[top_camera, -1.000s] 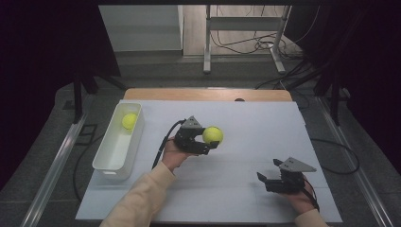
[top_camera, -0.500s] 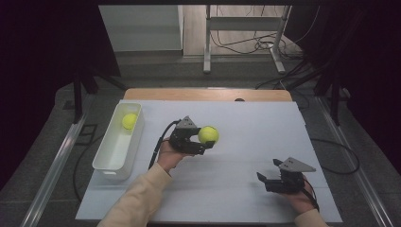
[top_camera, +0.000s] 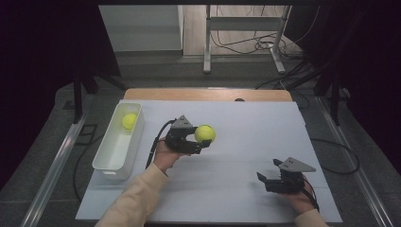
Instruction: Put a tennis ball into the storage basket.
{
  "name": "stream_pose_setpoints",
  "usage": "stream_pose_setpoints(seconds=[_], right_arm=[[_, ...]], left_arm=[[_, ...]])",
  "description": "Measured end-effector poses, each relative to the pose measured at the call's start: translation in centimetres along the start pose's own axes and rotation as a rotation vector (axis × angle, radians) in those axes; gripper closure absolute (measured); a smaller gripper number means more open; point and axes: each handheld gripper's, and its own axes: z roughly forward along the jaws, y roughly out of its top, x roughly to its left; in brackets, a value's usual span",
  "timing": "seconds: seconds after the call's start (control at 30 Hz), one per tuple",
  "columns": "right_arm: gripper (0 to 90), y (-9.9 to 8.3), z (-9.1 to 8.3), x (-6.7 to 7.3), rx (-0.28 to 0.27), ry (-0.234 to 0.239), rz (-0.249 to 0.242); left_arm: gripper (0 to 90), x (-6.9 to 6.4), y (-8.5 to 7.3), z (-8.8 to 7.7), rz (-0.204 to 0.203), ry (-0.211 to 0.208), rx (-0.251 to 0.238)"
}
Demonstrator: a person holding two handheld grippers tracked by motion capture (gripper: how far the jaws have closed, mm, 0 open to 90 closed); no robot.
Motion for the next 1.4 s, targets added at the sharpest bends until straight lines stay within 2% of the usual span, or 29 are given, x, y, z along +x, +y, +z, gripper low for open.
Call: stream_pose_setpoints(seconds=[0.57, 1.4], right_arm=[[16.2, 0.0, 0.0, 0.0, 0.002, -0.002, -0.003], [16.2, 0.0, 0.0, 0.0, 0.004, -0.005, -0.002]], left_arm=[[27.4, 0.8, -0.4, -1.5, -0.021, 0.022, -0.026], [27.4, 1.4, -0.4, -3.0, -0.023, 0.05, -0.042]])
